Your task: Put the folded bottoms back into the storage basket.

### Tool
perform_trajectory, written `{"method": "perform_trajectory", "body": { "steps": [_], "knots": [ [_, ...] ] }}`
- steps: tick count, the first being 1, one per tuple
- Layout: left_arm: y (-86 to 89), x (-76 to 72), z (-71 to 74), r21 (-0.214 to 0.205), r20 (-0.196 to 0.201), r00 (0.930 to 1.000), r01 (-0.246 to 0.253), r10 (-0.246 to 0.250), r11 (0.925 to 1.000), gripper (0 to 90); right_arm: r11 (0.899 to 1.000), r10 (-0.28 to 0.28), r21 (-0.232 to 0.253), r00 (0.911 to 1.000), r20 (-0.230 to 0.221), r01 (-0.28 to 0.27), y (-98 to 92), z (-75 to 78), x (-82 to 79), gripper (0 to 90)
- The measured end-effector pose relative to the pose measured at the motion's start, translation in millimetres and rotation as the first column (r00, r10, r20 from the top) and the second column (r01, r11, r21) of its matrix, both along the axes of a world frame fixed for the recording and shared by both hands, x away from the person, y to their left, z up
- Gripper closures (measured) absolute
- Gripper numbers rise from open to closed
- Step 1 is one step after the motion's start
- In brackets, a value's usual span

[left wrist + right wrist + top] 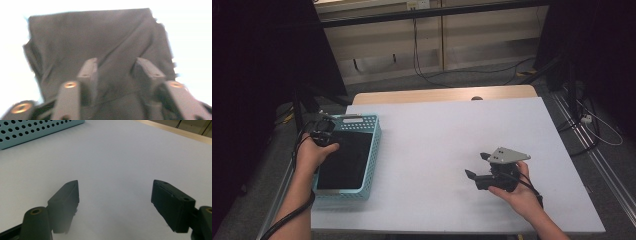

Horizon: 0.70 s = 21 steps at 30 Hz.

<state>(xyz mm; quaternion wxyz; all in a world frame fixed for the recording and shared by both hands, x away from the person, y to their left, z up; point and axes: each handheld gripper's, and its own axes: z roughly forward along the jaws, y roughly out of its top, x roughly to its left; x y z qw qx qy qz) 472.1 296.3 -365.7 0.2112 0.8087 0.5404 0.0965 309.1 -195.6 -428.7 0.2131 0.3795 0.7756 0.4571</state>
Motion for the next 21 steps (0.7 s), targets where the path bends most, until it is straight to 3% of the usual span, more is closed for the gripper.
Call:
{"method": "perform_trajectory", "body": {
  "steps": [8,16,21],
  "knots": [
    [-31.8,-2.9,13.5,-0.013,0.046,0.9953,0.086,-0.085,0.9962,38.1,1.0,0.006,0.027,0.9999,0.012,-0.007,-5.5,0.8,-0.9,21.7],
    [-51.7,-7.2,19.0,-0.04,0.058,0.9926,0.109,-0.107,0.9933,26.1,1.0,0.0,0.029,1.0,0.003,0.0,-6.0,-0.8,-0.2,21.4],
    [-61.8,-9.7,24.3,-0.037,0.072,0.9862,0.152,-0.149,0.9877,21.0,0.999,0.001,0.04,1.0,0.002,-0.001,-4.8,-0.9,1.5,20.6]
  ]
}}
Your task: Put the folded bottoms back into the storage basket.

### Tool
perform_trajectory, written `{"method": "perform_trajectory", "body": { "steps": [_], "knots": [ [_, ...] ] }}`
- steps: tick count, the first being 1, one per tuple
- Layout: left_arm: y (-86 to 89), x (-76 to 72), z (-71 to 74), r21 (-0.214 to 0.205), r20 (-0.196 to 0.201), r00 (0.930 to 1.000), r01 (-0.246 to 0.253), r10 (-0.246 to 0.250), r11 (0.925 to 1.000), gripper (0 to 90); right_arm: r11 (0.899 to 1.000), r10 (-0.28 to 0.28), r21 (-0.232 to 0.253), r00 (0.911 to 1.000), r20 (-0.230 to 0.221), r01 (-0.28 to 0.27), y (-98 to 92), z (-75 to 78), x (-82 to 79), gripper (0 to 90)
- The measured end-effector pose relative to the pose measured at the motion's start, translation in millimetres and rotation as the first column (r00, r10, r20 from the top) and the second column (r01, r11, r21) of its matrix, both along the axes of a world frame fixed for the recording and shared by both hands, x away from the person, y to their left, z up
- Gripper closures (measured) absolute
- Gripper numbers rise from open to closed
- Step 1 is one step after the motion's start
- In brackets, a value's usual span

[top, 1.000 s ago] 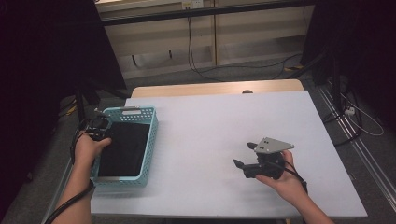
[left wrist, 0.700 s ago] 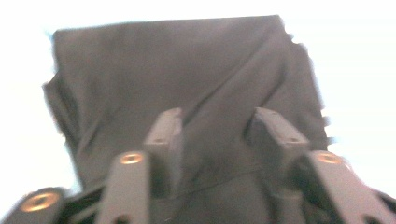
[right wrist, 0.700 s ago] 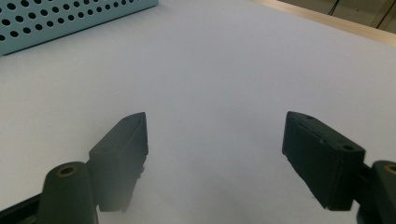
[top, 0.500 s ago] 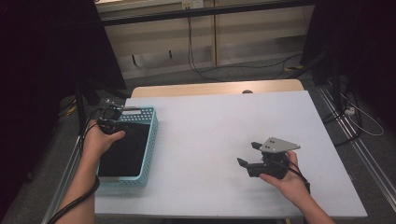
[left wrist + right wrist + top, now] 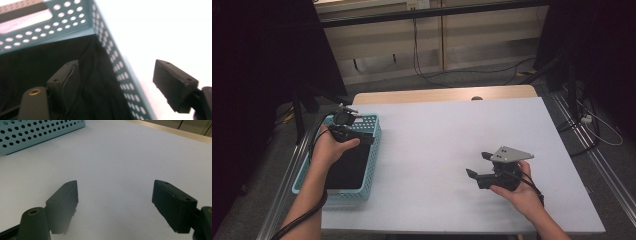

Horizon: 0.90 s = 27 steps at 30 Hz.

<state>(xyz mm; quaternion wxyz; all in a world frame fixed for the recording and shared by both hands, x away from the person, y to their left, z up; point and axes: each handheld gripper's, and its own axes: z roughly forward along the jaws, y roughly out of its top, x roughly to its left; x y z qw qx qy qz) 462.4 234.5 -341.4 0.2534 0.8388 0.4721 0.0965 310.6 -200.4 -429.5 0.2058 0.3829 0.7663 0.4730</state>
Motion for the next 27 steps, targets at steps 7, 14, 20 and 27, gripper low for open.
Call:
{"method": "perform_trajectory", "body": {
  "steps": [7,14,20,27],
  "knots": [
    [-10.1,-5.0,-0.7,-0.025,0.024,0.9992,0.034,-0.033,0.9991,17.0,1.0,0.002,0.001,1.0,-0.002,-0.002,-0.8,-0.5,-0.6,20.0],
    [-18.4,-9.3,-7.5,-0.054,0.017,0.998,0.062,-0.061,0.9966,16.1,1.0,-0.004,0.007,1.0,-0.009,0.004,-4.2,-0.9,0.6,19.2],
    [-31.6,-14.1,-10.0,-0.09,0.024,0.995,0.099,-0.097,0.991,15.2,1.0,-0.004,0.008,0.9999,-0.016,0.005,-7.2,-2.4,1.0,18.8],
    [-51.3,-22.1,-12.5,-0.105,0.031,0.9871,0.159,-0.157,0.9816,14.8,1.0,-0.002,-0.001,0.9997,-0.025,0.002,-7.4,-3.8,1.6,18.7]
  ]
}}
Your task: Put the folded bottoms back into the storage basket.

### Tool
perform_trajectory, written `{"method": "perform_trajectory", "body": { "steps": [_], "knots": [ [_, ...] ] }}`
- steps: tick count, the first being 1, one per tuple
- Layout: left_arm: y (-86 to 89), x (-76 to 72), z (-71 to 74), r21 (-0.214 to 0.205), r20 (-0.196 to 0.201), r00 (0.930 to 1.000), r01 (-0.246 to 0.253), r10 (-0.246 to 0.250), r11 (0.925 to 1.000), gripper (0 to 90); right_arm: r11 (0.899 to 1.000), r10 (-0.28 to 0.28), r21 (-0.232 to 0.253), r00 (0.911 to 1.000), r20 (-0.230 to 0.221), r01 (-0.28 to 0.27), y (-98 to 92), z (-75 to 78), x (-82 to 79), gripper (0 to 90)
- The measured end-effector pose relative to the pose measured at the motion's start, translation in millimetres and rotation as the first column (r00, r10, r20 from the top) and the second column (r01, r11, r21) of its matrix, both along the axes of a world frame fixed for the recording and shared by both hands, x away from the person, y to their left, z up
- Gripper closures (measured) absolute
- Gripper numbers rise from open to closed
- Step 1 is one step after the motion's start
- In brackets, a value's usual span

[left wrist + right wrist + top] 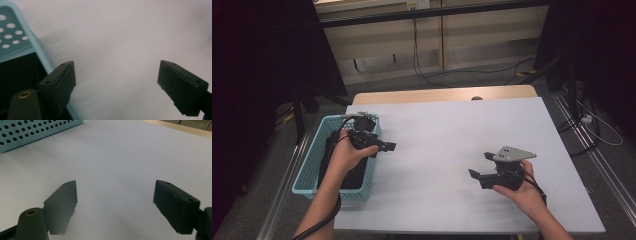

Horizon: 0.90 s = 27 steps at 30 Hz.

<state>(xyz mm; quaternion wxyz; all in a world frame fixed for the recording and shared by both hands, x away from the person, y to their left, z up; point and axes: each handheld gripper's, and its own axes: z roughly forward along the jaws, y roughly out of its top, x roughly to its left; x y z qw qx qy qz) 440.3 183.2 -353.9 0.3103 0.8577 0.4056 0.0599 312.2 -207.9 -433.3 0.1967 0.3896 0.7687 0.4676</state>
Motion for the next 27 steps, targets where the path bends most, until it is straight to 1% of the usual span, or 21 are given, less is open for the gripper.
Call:
{"method": "perform_trajectory", "body": {
  "steps": [2,4,5,7,9,10,12,15,20,23,26,27],
  "knots": [
    [-5.2,-2.5,-0.6,-0.003,0.01,0.9998,0.017,-0.017,0.9999,14.6,1.0,0.001,0.0,1.0,-0.004,-0.001,0.0,-0.3,0.2,18.7],
    [-7.5,-3.9,-1.0,-0.01,0.01,0.9997,0.024,-0.024,0.9997,14.4,1.0,0.0,0.0,1.0,-0.006,0.0,-0.5,-0.2,0.6,18.7],
    [-12.0,-7.1,-3.1,-0.017,0.011,0.9995,0.029,-0.029,0.9994,13.9,1.0,-0.001,-0.001,1.0,-0.006,0.001,-0.7,0.2,0.7,18.7],
    [-15.2,-9.5,-6.0,-0.03,0.005,0.9993,0.038,-0.037,0.9988,13.9,1.0,-0.005,-0.004,1.0,-0.005,0.005,-1.4,1.3,0.4,18.7],
    [-17.8,-11.9,-9.7,-0.048,0.011,0.9993,0.036,-0.035,0.9982,13.6,1.0,-0.006,-0.007,1.0,-0.006,0.006,-2.2,1.7,-0.5,18.7],
    [-19.4,-13.2,-12.7,-0.055,0.007,0.9991,0.042,-0.041,0.9976,13.4,1.0,-0.006,-0.009,1.0,-0.007,0.006,-2.7,1.6,-0.8,18.7],
    [-21.5,-14.7,-17.2,-0.051,-0.003,0.9986,0.052,-0.052,0.9973,13.1,1.0,-0.005,-0.009,0.9999,-0.015,0.004,-4.7,0.6,-1.1,18.7],
    [-25.0,-18.9,-21.3,-0.044,-0.006,0.9978,0.066,-0.066,0.9969,12.5,1.0,-0.011,-0.021,0.9998,-0.019,0.01,-7.8,0.6,-1.9,18.7],
    [-30.4,-31.8,-22.1,-0.051,0.015,0.9945,0.104,-0.104,0.9932,11.0,1.0,-0.01,-0.026,0.9997,-0.022,0.009,-10.3,0.6,-6.5,18.7],
    [-31.6,-36.6,-24.9,-0.065,0.011,0.9933,0.115,-0.115,0.9912,10.8,0.999,-0.003,-0.043,0.9995,-0.031,0.002,-9.3,-0.8,-8.2,18.7],
    [-31.8,-39.6,-29.0,-0.071,0.012,0.9935,0.114,-0.113,0.991,10.4,0.998,0.003,-0.057,0.9993,-0.038,-0.005,-8.5,-2.1,-8.7,18.7],
    [-31.6,-39.9,-29.9,-0.067,0.011,0.9932,0.116,-0.116,0.991,10.1,0.998,0.003,-0.056,0.9993,-0.037,-0.005,-8.5,-2.2,-9.1,18.8]
  ]
}}
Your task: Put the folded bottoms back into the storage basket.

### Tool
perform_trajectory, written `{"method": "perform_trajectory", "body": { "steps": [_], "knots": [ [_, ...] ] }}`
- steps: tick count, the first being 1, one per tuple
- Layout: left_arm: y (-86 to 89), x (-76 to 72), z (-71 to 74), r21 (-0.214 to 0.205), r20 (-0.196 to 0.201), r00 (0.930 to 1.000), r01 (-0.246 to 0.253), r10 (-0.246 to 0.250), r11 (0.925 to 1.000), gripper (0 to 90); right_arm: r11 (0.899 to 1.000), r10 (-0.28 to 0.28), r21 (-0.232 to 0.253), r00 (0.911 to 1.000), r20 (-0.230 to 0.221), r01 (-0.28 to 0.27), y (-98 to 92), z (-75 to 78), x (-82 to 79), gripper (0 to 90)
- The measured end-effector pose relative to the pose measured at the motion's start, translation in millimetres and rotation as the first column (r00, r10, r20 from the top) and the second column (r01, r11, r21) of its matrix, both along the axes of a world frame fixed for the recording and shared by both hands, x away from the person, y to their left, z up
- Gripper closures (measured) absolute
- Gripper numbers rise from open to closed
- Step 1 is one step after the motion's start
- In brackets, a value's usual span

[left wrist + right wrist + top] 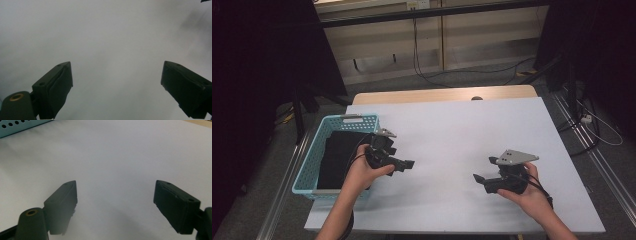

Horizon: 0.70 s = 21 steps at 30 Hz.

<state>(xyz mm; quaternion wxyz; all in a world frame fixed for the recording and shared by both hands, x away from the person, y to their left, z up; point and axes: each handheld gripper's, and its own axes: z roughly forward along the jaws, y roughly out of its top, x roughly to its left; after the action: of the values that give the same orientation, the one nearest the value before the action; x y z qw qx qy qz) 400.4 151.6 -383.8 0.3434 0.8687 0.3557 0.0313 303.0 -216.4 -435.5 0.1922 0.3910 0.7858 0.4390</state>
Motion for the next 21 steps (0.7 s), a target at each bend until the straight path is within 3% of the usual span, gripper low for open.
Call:
{"method": "perform_trajectory", "body": {
  "steps": [13,21],
  "knots": [
    [-1.6,-14.4,-8.9,0.029,0.004,0.9998,0.018,-0.018,0.9994,9.5,1.0,-0.015,0.003,0.9998,-0.009,0.015,-8.3,1.6,-6.1,18.7],
    [-3.4,-21.8,-16.0,0.012,-0.002,0.9996,0.027,-0.027,0.9996,9.0,0.999,-0.039,-0.002,0.9991,-0.014,0.039,-22.6,1.0,-13.2,18.7]
  ]
}}
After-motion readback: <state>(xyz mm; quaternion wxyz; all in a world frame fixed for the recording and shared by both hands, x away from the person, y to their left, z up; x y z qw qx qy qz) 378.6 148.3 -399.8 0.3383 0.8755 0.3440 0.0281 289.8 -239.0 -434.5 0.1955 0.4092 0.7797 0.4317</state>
